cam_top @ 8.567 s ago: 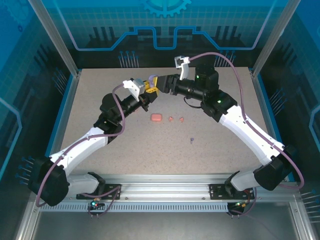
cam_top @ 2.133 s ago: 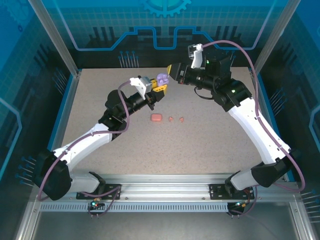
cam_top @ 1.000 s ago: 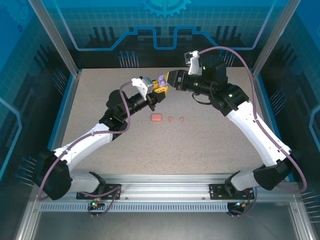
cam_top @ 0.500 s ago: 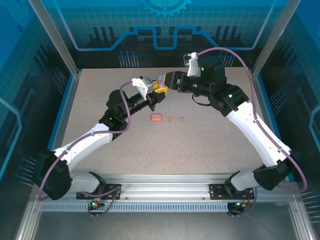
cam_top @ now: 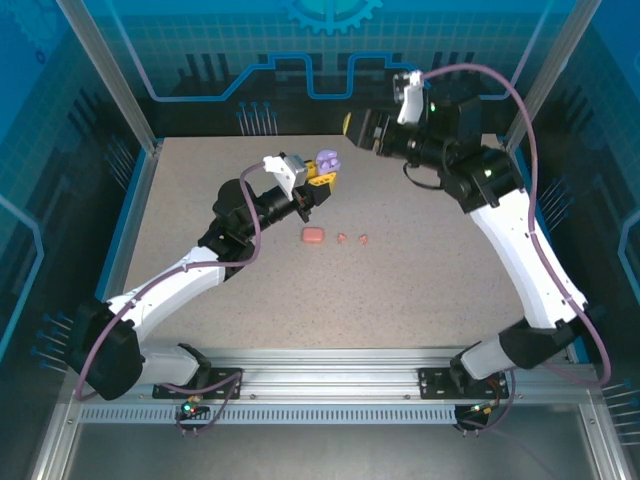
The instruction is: Insert wireless bluetooth earbuds into charging case
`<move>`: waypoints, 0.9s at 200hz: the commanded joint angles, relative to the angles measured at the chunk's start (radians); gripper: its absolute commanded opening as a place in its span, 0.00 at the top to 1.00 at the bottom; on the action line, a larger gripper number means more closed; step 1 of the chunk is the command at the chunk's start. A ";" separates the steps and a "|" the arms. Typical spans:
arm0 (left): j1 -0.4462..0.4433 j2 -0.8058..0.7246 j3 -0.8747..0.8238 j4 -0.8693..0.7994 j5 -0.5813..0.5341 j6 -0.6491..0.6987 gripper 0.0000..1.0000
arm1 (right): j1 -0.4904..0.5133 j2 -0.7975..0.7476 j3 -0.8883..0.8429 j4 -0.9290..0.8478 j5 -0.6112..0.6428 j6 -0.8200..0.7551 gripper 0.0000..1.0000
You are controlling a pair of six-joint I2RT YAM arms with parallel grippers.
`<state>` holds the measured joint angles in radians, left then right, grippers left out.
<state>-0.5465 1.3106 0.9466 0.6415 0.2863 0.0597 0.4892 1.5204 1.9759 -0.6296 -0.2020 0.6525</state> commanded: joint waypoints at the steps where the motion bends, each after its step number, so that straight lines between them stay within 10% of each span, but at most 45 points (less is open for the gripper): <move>1: -0.002 0.013 0.018 0.031 0.032 0.011 1.00 | -0.010 0.145 0.144 -0.154 -0.029 -0.068 0.52; 55: -0.007 0.030 0.029 0.013 0.042 0.005 1.00 | -0.002 0.398 0.380 -0.275 -0.109 -0.101 0.84; 180: -0.006 0.061 0.043 0.003 0.017 -0.044 1.00 | 0.019 0.136 0.003 -0.154 -0.055 -0.071 0.83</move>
<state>-0.5556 1.3727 0.9634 0.6025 0.3176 0.0433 0.5228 1.6501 2.0079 -0.8284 -0.2390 0.5537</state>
